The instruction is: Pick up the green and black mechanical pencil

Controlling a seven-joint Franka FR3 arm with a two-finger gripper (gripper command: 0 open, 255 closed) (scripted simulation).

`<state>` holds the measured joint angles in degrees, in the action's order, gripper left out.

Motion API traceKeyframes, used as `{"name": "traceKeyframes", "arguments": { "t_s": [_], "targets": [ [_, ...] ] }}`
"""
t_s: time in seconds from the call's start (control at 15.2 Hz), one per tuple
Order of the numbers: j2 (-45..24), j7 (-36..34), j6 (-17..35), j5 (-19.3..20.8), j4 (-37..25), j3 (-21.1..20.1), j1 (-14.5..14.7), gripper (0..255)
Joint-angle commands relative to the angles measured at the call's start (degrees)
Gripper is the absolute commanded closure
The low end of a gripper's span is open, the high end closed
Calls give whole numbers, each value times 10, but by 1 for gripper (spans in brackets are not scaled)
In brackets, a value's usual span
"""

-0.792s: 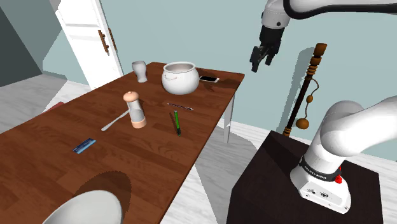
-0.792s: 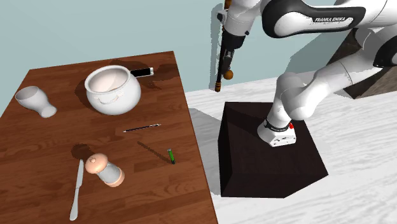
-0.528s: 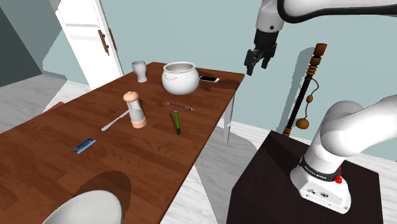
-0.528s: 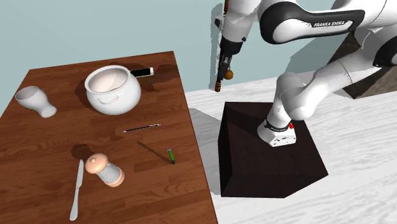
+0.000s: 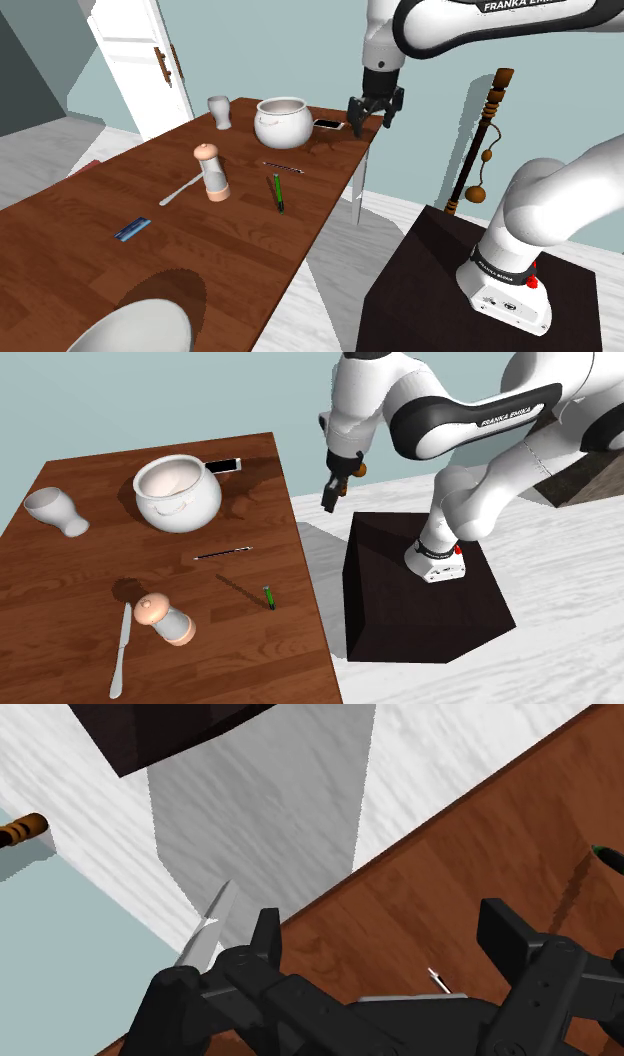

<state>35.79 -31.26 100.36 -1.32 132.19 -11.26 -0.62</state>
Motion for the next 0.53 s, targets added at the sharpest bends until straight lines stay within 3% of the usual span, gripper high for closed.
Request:
{"name": "traceKeyframes", "arguments": {
  "t_s": [0.0,0.46],
  "targets": [
    [-36,-43,15,-10,-15,-23,-2,0],
    [-169,-191,51,-20,-97,-100,-11,0]
  ]
}}
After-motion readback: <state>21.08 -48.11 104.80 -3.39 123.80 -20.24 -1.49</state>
